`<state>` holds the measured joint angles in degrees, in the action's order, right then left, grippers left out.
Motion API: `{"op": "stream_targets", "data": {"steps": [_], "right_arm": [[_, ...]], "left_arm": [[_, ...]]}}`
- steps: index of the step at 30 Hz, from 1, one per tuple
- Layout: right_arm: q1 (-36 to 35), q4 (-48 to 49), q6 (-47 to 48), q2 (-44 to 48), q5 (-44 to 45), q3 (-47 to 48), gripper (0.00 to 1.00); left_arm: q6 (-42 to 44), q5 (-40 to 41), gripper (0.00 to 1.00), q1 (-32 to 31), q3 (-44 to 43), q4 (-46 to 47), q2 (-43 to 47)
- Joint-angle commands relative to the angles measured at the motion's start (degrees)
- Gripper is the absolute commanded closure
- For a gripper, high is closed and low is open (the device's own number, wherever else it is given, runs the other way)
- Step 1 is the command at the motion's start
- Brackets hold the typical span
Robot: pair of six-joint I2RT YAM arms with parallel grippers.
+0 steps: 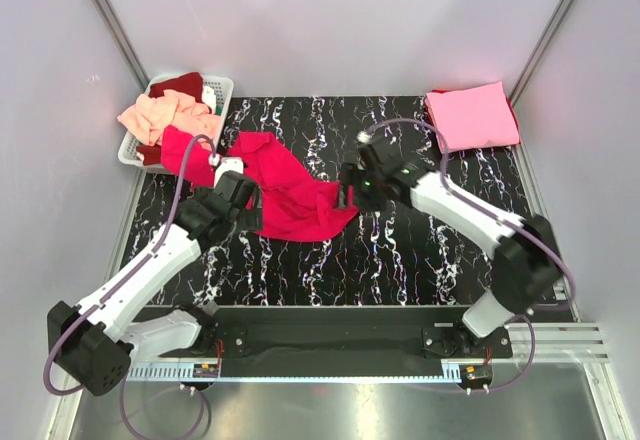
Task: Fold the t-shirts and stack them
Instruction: Move the tshirt to the center of the board, then flatten the tshirt out
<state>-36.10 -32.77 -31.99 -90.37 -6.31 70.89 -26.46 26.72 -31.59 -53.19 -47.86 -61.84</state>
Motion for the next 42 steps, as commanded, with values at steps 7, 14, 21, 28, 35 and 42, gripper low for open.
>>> {"op": "stream_targets", "data": {"steps": [7,14,21,28,35,42], "right_arm": [[-5.39,-11.15,8.96,-24.49,4.02,26.20,0.34],[-5.56,-17.06,11.86,-33.99,8.83,38.17,0.38],[-5.48,-17.50,11.86,-37.77,10.96,40.11,0.47],[-5.39,-17.41,12.91,-39.19,10.35,42.40,0.92],[-3.46,-20.84,13.01,-23.24,19.83,36.70,1.00],[9.10,-17.16,9.23,2.63,18.44,11.76,1.00]], "left_arm": [[-0.25,8.52,0.01,-0.04,-0.43,4.09,3.48],[-2.37,14.85,0.01,-3.65,-0.69,1.27,5.24],[-2.02,13.97,0.01,-3.56,-0.34,2.24,7.00],[-2.28,12.22,0.01,-3.04,0.37,2.94,8.76],[-4.47,5.37,0.07,2.75,0.72,2.24,8.93],[-8.43,-11.77,0.11,18.75,4.23,5.31,7.98]]}}
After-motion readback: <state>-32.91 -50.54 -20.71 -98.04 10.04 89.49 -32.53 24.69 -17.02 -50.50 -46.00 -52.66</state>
